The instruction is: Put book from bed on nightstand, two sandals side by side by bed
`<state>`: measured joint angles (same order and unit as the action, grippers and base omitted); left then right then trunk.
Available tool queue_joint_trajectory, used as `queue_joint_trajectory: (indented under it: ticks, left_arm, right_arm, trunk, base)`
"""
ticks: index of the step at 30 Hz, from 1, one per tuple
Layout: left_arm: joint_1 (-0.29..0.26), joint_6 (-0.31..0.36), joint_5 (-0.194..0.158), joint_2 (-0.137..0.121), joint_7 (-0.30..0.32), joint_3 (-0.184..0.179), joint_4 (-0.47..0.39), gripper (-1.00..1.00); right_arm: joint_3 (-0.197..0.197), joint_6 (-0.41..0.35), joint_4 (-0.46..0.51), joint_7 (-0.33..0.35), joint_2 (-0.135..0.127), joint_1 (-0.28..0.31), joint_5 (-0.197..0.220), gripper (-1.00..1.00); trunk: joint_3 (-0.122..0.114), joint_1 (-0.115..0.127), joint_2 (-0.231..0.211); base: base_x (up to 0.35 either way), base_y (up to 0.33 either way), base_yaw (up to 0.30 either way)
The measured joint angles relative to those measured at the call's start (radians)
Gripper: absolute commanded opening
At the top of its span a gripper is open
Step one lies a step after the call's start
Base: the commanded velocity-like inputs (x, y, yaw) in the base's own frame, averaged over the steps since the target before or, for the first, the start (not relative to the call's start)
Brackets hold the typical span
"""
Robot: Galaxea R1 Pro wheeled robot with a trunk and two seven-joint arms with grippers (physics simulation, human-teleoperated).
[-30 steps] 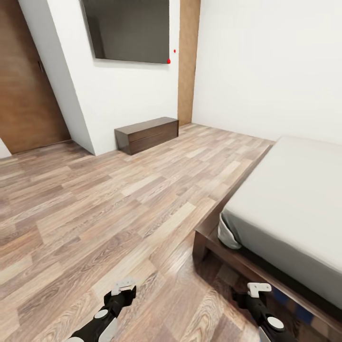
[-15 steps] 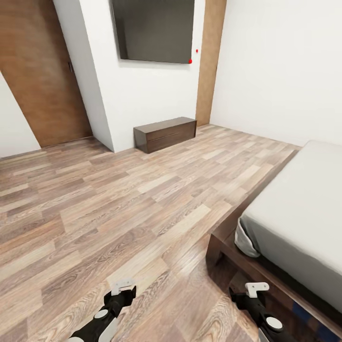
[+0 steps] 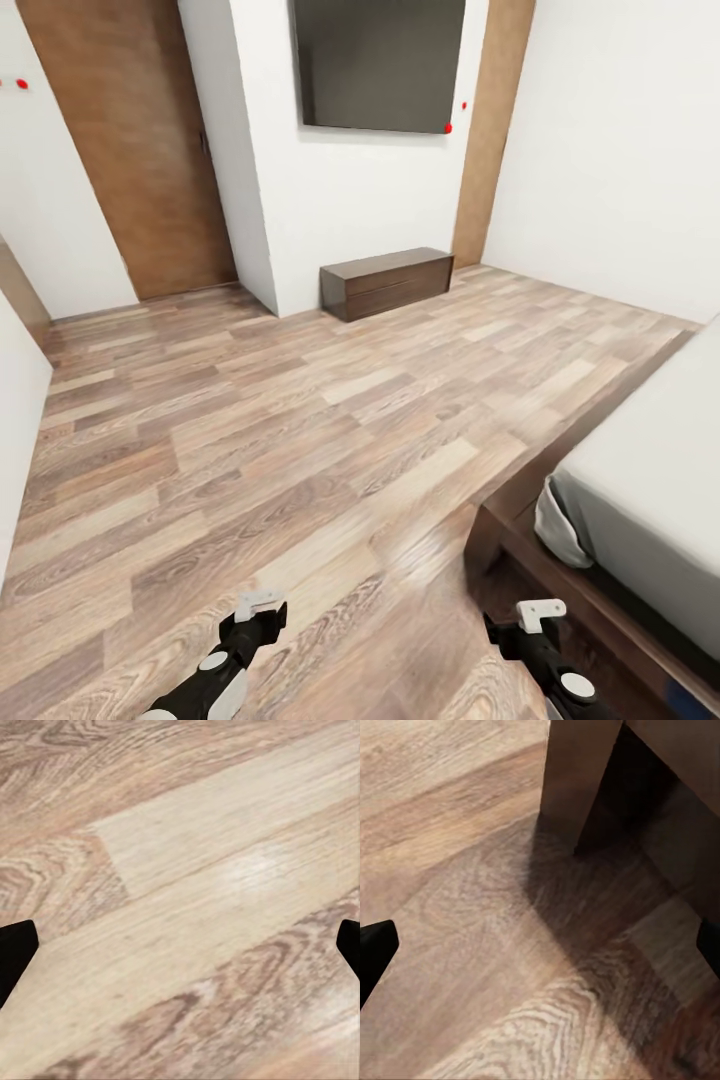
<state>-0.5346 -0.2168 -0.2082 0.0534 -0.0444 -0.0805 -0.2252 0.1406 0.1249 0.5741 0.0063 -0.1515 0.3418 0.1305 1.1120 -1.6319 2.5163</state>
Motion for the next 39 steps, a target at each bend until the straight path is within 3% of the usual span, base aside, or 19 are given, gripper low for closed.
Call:
queue_joint_trajectory:
  ticks: [17,34,39]
  left_arm:
    - [0.000,0.001,0.000,0.000,0.000,0.000,0.001,1.00]
    - [0.000,0.001,0.002,-0.001,0.000,0.000,0.002,1.00]
    - [0.000,0.001,0.002,-0.001,0.000,0.000,0.002,1.00]
  right_arm:
    - [0.000,0.000,0.000,-0.001,0.000,0.000,0.000,1.00]
    - [-0.004,-0.004,-0.005,-0.008,0.001,0.000,0.013,1.00]
    - [-0.006,0.013,-0.069,-0.009,0.000,0.000,0.013,1.00]
  trunk:
    - [0.000,0.000,0.000]
    - [0.000,0.000,0.000]
    - [0.000,0.000,0.000]
  base:
    - [0.307,0.091,0.227]
    - [0.332,0.001,0.013]
    - [0.332,0.000,0.000]
